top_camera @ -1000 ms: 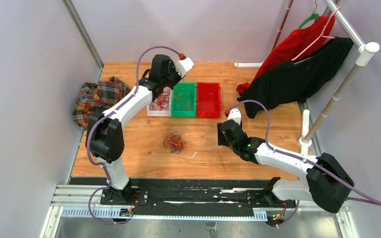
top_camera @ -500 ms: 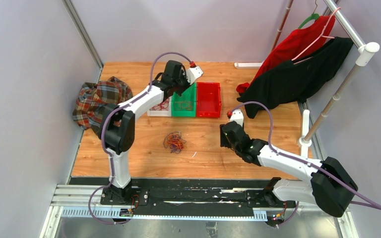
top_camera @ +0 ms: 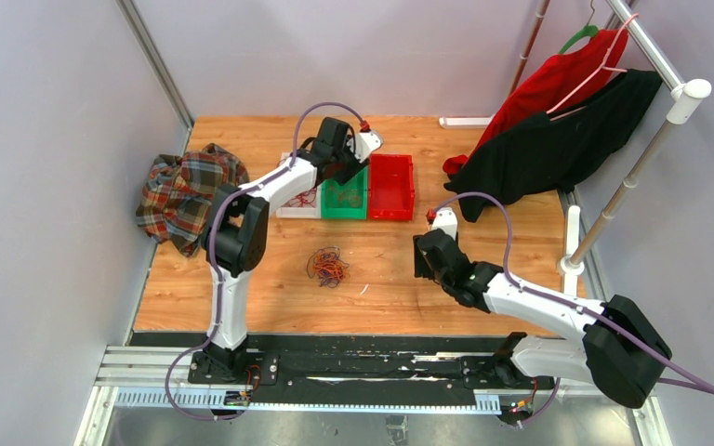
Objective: Untangle the cables
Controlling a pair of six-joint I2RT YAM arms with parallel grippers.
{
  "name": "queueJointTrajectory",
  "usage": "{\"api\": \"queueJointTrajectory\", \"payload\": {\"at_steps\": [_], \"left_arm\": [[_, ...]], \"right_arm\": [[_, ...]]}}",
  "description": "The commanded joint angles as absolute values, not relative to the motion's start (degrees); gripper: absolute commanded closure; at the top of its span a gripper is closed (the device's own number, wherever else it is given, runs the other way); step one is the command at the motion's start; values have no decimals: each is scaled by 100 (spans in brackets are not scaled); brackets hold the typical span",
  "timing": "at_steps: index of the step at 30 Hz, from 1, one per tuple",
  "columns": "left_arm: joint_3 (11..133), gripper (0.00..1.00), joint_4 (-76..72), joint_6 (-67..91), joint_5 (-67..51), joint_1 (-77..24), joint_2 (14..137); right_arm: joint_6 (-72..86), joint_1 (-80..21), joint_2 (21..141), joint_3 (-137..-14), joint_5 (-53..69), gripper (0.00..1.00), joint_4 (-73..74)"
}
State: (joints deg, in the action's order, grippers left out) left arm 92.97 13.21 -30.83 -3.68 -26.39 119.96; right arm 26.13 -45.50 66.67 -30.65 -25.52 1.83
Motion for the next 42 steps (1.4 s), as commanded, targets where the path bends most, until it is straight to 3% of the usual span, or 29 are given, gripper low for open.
{"api": "queueJointTrajectory", "payload": {"at_steps": [1,9,13,18,24,28,36,42], "left_arm": [[9582,49,1736,-2989,-384,-2656,11831],[10157,31,2608,-2804,-782,-2646,11298],[10537,25,3699,-2875,-1159,-2613,10972],[9426,24,4718,-3678,-2546,-2410,9898],[7619,31,4799,-4119,-3244,-2401,9008],[7171,42,4842,-4060,-3548,-2392,9026],[6564,51,4826,-4410,-3876,-2491,9074],[6114,54,4135,-4462,-3361,-2696,8948]], "right_arm": [[2632,-4481,6633,-3294,-2616,46,306],[2472,-4482,6508,-3489,-2337,46,334],[2350,-4485,6495,-3589,-2074,41,283],[2334,-4489,6442,-3584,-1860,39,235],[2359,-4488,6253,-3471,-1714,40,265],[2363,-4487,6050,-3403,-1512,43,339],[2380,-4489,5955,-3447,-1270,48,517],[2444,-4491,5967,-3538,-1181,51,566]]}}
